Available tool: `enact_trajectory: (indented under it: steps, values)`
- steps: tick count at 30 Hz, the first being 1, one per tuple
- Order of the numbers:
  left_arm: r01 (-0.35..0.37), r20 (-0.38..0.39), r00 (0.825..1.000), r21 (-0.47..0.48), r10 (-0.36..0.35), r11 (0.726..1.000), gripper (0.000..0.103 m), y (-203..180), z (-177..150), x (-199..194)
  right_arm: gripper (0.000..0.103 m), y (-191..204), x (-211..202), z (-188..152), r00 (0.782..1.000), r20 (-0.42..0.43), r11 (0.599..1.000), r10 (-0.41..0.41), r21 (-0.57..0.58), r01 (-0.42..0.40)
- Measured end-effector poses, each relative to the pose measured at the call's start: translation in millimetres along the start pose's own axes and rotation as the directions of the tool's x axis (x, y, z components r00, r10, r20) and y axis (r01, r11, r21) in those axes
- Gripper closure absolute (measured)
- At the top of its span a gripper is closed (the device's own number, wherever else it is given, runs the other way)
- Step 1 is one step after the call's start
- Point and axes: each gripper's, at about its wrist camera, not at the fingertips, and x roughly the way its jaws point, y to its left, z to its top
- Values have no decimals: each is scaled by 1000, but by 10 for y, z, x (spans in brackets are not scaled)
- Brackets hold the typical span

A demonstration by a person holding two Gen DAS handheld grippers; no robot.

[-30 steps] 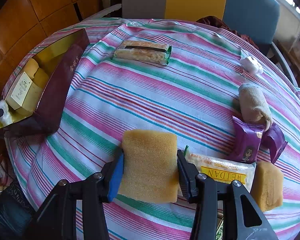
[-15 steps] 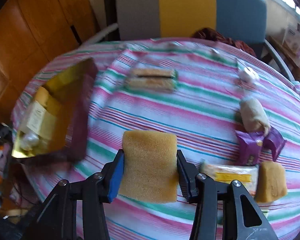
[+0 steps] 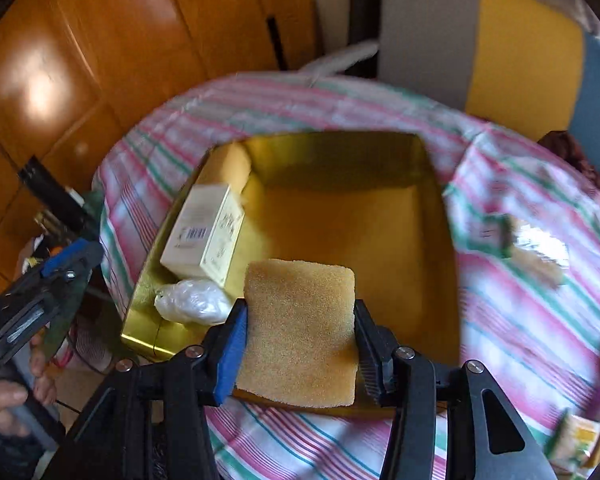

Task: Organize objects
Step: 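Place the yellow sponge into the gold tray and open the right gripper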

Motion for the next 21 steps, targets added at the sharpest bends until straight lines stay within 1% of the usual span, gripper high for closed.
enact_trajectory:
  steps: [4, 7, 12, 14, 16, 17, 20, 21]
  values:
    - [10, -22, 1000, -6, -10, 1000, 56, 36, -27, 45, 52, 149, 433, 20, 997, -76, 1000, -28, -2, 28]
    - [15, -31, 999, -5, -16, 1000, 56, 39, -49, 74, 52, 249, 631, -27, 992, -119, 999, -45, -8, 44]
    - [15, -40, 999, 0, -15, 1000, 56, 32, -71, 102, 48, 440, 724, -138, 990, -133, 999, 41, -18, -43]
    - [10, -44, 999, 1, -10, 1000, 56, 30, -83, 110, 44, 474, 736, -169, 991, -125, 999, 38, -24, -41]
    - [8, -48, 999, 4, -8, 1000, 56, 25, -88, 118, 39, 453, 731, -182, 990, -125, 998, 63, -4, -64]
    - [6, -49, 999, 7, -6, 1000, 56, 16, -95, 119, 33, 435, 715, -184, 990, -118, 997, 74, 7, -74]
    - [0, -47, 999, 16, 1, 1000, 56, -18, -104, 108, 23, 356, 645, -189, 993, -84, 996, 88, 29, -86]
    - [-4, -45, 999, 21, 5, 1000, 56, -29, -101, 104, 21, 334, 620, -184, 993, -74, 995, 93, 38, -90]
